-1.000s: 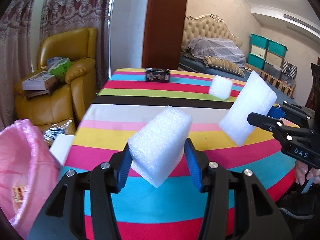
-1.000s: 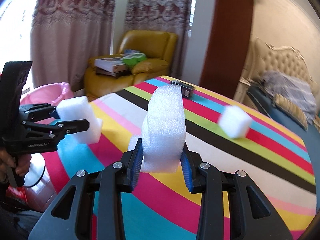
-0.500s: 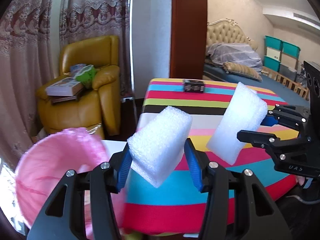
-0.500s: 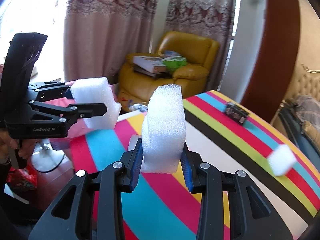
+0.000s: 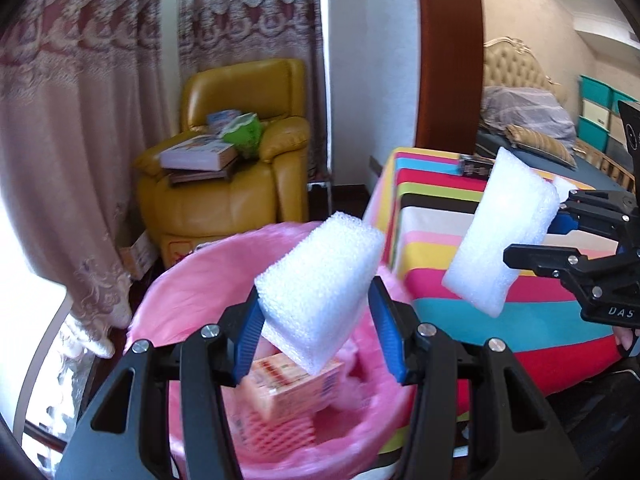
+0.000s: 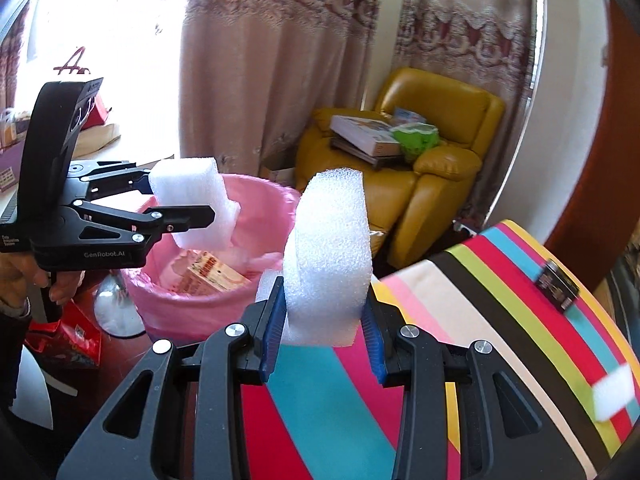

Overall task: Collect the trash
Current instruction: 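Open both grippers to drop the foam blocks into the pink bin, then grasp the last foam block with the right gripper while the left grasps the black box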

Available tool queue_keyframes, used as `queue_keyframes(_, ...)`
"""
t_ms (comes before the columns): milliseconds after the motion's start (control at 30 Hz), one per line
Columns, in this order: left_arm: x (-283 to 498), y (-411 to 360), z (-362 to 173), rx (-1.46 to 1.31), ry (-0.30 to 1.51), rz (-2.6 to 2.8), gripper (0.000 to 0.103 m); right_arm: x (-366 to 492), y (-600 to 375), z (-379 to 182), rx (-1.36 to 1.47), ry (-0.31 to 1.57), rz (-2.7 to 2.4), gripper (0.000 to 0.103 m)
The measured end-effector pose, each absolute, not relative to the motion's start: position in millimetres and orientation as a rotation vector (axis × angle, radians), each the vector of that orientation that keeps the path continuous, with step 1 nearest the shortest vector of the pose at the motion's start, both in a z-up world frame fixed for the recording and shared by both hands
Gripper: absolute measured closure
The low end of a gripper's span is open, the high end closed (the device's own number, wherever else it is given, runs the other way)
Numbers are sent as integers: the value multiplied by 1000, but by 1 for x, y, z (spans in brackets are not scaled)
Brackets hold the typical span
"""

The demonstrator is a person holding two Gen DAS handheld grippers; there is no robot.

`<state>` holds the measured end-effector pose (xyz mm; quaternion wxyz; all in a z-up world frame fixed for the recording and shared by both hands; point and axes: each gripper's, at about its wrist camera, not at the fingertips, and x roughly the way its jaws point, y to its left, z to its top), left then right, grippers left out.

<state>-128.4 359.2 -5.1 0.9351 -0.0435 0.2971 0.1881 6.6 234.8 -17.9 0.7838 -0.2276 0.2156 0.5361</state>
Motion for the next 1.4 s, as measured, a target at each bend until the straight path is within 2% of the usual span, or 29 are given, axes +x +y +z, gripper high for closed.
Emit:
queue_keyframes(300,-157,405,-19,-167,617,450,53,-15,291,-21,-564,451,1201,68)
queue_keyframes(567,-150,417,-26,-193,637,461,50,-20,324,-24,-559,463,1216,68)
queue_keyframes(600,-148,418,-27,-202,639,461,50,-18,327,-26,-558,463,1216,66)
queue_keyframes(667,-147,420,-30,-209,648,478,40,-14,329,-29,-554,479,1223,44)
queue_keyframes(700,-146,421,-31,-207,649,488,39,-10,326,-30,-535,481,1226,34)
queue_keyframes(733,-145,420,-33,-209,651,489,37,-8,324,-30,-523,479,1228,31)
queue_keyframes(867,-147,420,-33,-221,642,518,24,0,316,-30,-505,484,1211,30)
queue_keyframes(900,-148,418,-31,-222,636,533,20,2,314,-30,-500,485,1207,29)
queue_keyframes(967,-151,418,-27,-217,621,565,8,4,307,-29,-493,484,1195,25)
queue_keyframes(1000,-152,413,-24,-207,610,586,5,6,300,-29,-492,474,1181,23)
queue_keyframes(1100,-150,397,-15,-168,583,596,5,14,283,-29,-486,468,1134,19)
queue_keyframes(1400,-92,308,-3,-69,551,447,5,72,207,-50,-447,530,848,19)
